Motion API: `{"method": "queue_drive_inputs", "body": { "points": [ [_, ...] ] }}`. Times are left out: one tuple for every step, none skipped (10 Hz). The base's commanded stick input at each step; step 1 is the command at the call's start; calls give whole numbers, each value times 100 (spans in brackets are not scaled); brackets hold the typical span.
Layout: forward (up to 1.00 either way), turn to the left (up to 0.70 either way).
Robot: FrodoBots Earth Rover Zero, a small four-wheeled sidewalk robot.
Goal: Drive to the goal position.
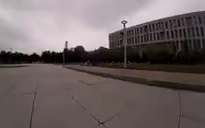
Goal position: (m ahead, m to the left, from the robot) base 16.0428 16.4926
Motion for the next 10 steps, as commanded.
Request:
{"method": "queue_drive_inputs", "body": {
  "points": [
    [70,0],
    [70,0],
    [70,0],
    [70,0],
    [70,31],
    [70,35],
    [70,35],
    [70,35],
    [70,35],
    [70,35]
  ]
}}
